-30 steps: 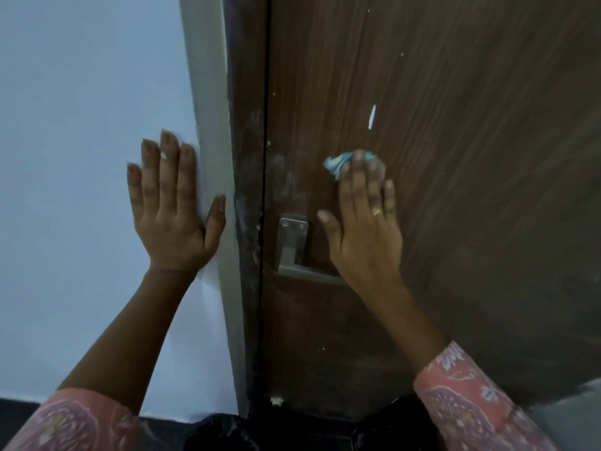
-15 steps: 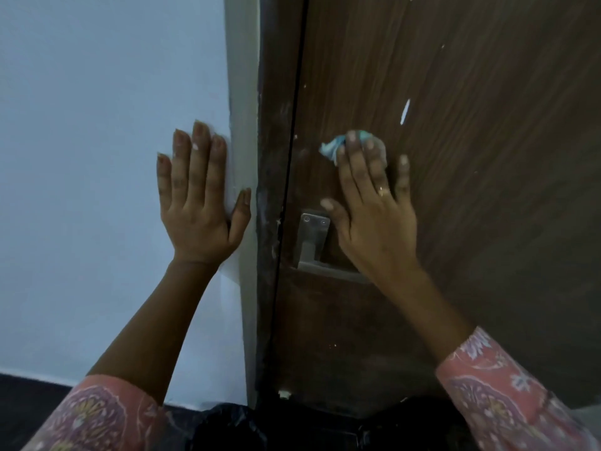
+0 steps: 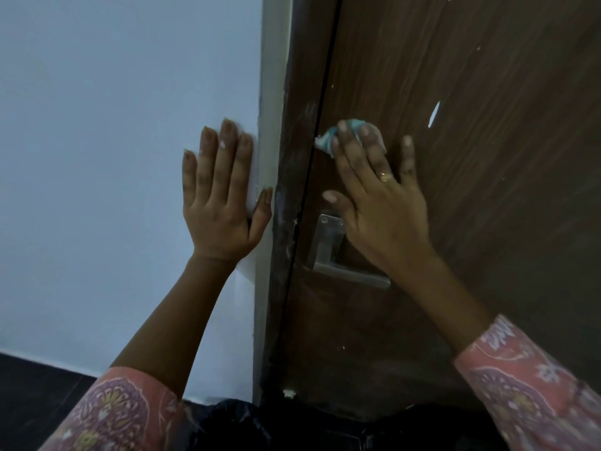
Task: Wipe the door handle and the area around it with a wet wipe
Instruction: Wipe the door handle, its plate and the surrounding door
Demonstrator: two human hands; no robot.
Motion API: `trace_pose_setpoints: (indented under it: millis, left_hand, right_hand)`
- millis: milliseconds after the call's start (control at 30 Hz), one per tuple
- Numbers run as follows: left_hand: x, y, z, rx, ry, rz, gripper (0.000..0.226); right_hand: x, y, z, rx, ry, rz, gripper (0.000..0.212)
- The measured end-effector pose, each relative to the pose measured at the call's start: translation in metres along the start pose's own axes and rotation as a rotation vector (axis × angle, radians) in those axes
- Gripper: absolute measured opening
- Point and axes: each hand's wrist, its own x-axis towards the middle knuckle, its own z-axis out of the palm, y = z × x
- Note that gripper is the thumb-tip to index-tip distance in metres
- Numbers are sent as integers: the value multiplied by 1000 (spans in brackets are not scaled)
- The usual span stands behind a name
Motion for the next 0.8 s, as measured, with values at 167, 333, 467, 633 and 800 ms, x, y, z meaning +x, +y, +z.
trace_pose_setpoints:
  millis: [167, 333, 467, 633, 800]
  left_hand:
    - [0, 0, 0, -2, -5, 3, 68]
    - [0, 0, 0, 10, 6, 13, 69]
    - [0, 0, -1, 4, 0, 14, 69]
    - [0, -1, -1, 7, -3, 20, 68]
    - [-1, -1, 0, 5, 3, 25, 70]
  right_hand:
    - [-8, -16, 18, -4, -81, -243, 61]
    - [8, -7, 4, 19, 79, -130, 58]
    - [38, -33, 4, 101, 241, -106, 43]
    - [16, -36, 29, -108, 201, -313, 41]
    - [21, -30, 17, -295, 107, -219, 54]
